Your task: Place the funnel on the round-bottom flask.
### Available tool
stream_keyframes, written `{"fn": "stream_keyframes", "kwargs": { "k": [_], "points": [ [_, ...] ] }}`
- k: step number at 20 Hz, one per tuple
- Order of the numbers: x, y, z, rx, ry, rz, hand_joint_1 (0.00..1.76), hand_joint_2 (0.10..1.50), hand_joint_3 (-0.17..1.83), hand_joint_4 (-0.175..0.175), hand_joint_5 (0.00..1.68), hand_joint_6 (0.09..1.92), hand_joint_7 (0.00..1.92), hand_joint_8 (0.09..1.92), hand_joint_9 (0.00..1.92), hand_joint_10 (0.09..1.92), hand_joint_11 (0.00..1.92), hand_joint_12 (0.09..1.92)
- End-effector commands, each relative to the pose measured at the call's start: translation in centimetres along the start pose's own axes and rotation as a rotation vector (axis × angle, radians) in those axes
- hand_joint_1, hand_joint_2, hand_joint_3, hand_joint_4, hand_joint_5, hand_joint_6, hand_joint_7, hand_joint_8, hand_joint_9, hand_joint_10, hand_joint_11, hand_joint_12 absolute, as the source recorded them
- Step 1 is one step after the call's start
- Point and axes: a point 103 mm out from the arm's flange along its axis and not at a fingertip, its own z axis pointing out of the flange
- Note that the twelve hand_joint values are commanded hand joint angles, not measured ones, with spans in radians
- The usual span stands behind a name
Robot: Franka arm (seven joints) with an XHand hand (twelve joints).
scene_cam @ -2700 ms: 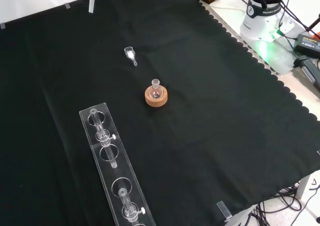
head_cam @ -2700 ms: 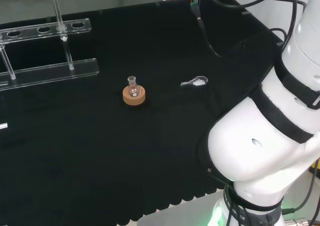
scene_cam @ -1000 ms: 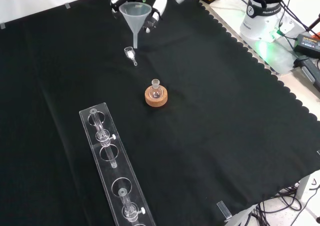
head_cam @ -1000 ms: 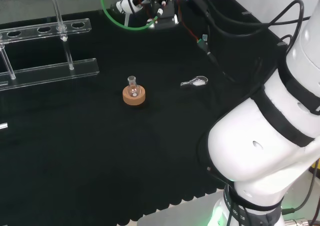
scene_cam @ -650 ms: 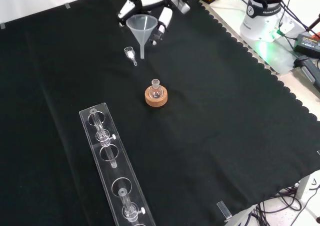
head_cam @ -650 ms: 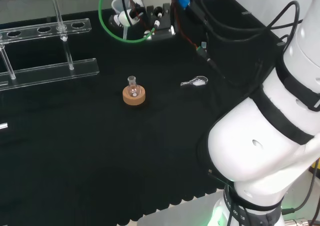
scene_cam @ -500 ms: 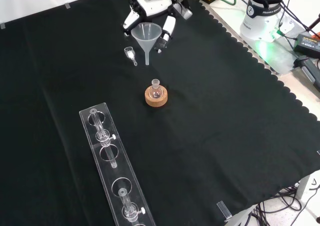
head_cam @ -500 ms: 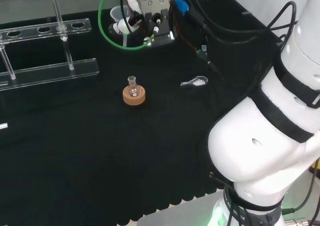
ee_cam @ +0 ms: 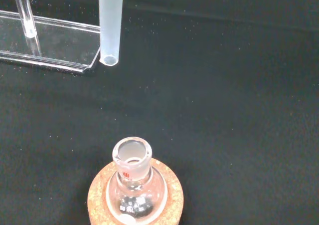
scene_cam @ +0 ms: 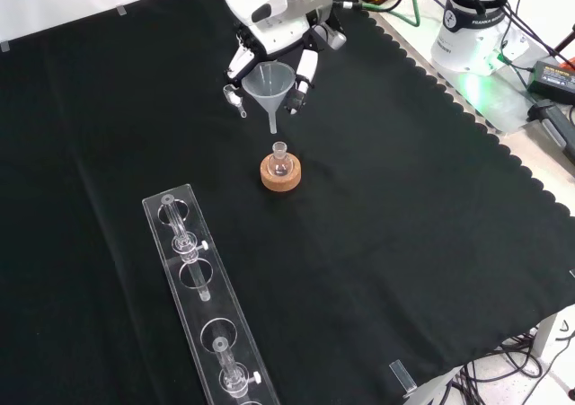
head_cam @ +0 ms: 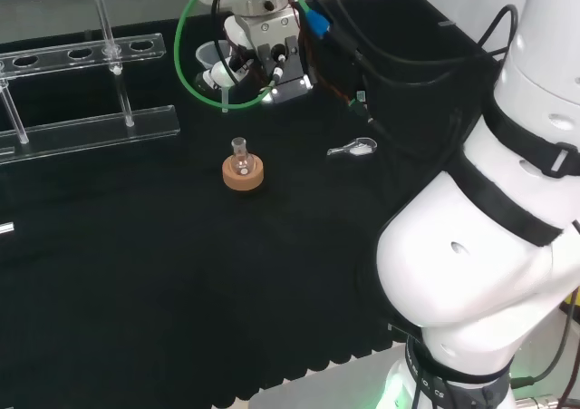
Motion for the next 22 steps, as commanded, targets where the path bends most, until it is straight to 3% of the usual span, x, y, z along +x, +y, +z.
{"fn": "stream_keyframes", "kwargs": {
  "k": [1, 7, 13, 22],
  "points": [
    [-2.1, 1.3, 3.5, 0.108, 0.007, 0.016, 1.0, 1.15, 0.21, -0.059, 0.74, 1.42, 1.12, 1.62, 1.63, 1.23, 1.92, 0.99],
    [-3.4, 1.5, 5.1, 0.147, 0.006, 0.039, 1.0, 1.15, 0.22, -0.06, 0.74, 1.43, 1.12, 1.62, 1.63, 1.23, 1.92, 1.0],
    [-3.3, 1.5, 5.9, 0.158, 0.0, 0.032, 1.0, 1.15, 0.22, -0.06, 0.73, 1.44, 1.12, 1.62, 1.63, 1.24, 1.92, 1.0],
    [-2.4, 0.2, 3.0, 0.07, -0.06, 0.025, 1.0, 1.15, 0.23, -0.06, 0.73, 1.44, 1.12, 1.62, 1.63, 1.24, 1.92, 1.01]
  ]
}}
